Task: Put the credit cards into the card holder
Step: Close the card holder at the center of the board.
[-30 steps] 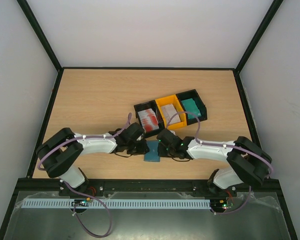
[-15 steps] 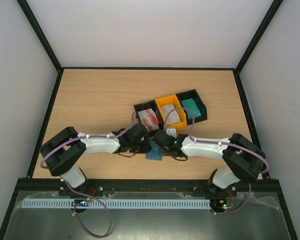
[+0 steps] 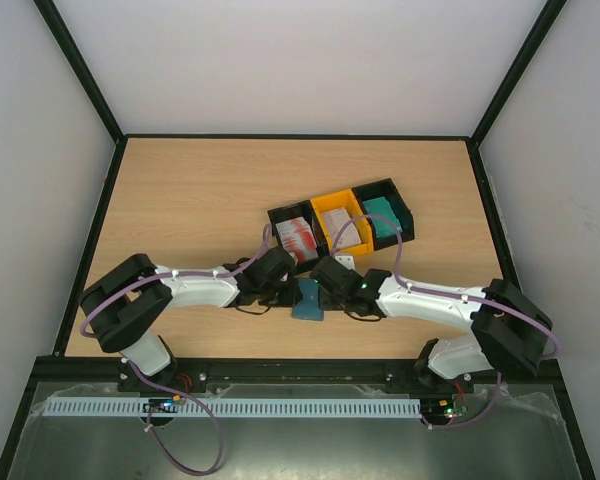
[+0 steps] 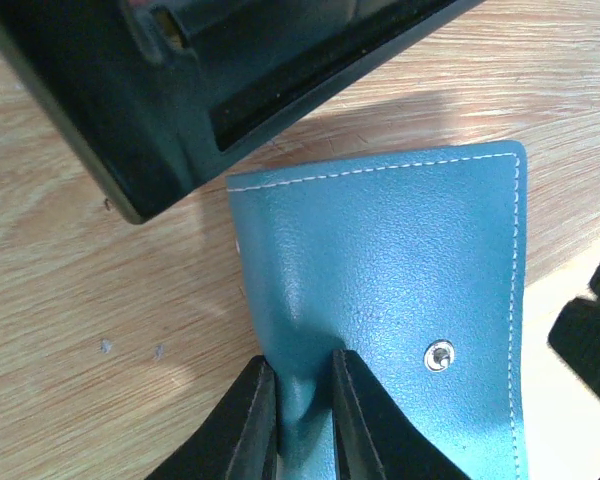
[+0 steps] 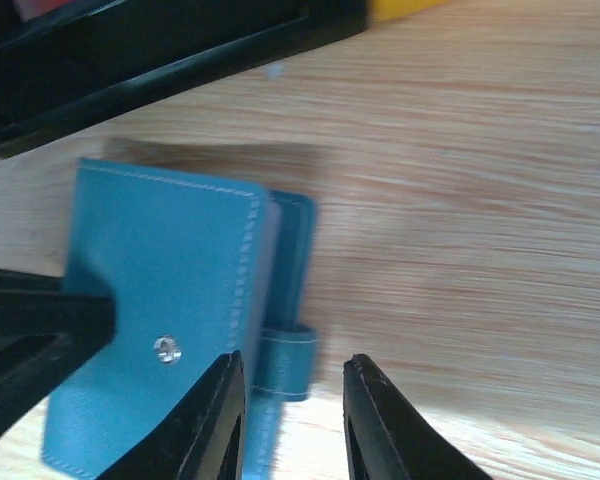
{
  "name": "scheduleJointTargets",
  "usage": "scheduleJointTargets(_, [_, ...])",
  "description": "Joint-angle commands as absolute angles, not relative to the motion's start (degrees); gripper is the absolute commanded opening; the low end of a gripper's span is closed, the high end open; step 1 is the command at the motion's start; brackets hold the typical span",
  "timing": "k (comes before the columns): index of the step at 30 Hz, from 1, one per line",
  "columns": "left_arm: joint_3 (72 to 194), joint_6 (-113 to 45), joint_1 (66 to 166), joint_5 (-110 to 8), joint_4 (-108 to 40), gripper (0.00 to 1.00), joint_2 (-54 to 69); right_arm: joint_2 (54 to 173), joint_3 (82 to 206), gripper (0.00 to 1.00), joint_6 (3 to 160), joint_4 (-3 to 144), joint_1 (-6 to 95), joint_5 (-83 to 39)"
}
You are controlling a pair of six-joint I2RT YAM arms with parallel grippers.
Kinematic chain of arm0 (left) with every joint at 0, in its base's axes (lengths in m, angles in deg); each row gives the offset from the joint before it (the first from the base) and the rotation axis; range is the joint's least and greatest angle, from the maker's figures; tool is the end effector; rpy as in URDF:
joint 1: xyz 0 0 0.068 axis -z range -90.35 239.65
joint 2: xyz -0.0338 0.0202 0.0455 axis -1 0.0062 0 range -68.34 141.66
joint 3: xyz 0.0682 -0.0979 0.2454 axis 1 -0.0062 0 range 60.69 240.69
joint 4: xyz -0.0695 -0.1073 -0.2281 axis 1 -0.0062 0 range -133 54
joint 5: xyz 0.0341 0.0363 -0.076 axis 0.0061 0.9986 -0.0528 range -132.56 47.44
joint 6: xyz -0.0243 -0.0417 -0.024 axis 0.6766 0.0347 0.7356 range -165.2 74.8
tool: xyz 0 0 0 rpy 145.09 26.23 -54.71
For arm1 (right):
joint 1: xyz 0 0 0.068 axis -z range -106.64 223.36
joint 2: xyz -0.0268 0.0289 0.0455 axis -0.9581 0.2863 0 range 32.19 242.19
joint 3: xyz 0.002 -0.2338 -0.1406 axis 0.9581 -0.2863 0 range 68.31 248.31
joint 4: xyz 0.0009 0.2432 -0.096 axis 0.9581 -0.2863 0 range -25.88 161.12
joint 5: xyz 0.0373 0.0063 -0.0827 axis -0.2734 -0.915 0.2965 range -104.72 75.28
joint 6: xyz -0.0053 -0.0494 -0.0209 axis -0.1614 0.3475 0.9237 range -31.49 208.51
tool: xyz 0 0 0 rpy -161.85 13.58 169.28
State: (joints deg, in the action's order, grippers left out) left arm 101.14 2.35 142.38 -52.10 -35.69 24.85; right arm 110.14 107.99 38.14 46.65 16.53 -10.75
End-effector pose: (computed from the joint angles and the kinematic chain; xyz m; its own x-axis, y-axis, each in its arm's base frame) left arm 0.1753 -0.2400 0.1320 -0.9482 0.0445 -0.3145 0.2169 0.8141 -0.5387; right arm 0.1360 0.2034 0.1696 -0.9400 -0.0340 -0.3395 -0.1470 0.9382 0.3133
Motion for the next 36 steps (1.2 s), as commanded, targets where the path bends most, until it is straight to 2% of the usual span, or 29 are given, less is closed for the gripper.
scheduleJointTargets(1, [97.6, 0.2, 142.6, -48.6, -44.9, 0.16, 30.5, 111.3, 106.9, 0.27, 40.3, 51.5, 16.7, -16.5])
scheduleJointTargets(10, [97.3, -2.8, 142.6, -47.0, -45.7, 0.12, 31.5, 112.1, 106.0, 0.2, 45.0, 49.1, 16.7, -17.6])
scheduleJointTargets(16, [97.5, -3.8, 142.6, -46.5, -45.6, 0.11, 32.0, 112.6, 106.3, 0.13, 44.3, 46.1, 16.7, -13.3])
scheduleJointTargets(18, [97.6, -4.1, 142.6, -46.3, -45.5, 0.1, 32.3, 110.9, 106.2, 0.15, 43.1, 45.4, 16.7, -11.7])
scheduleJointTargets(21, [97.7, -4.7, 142.7, -45.8, -45.6, 0.1, 32.6, 107.4, 105.4, 0.24, 41.1, 45.5, 16.7, -10.4])
scheduleJointTargets(23, [97.6, -5.1, 142.6, -45.6, -45.6, 0.1, 32.6, 106.1, 104.3, 0.27, 40.6, 46.0, 16.8, -10.5])
scheduleJointTargets(36, [98.0, -6.8, 142.6, -46.3, -44.9, 0.09, 33.1, 112.6, 103.9, 0.26, 48.0, 52.0, 16.8, -17.6])
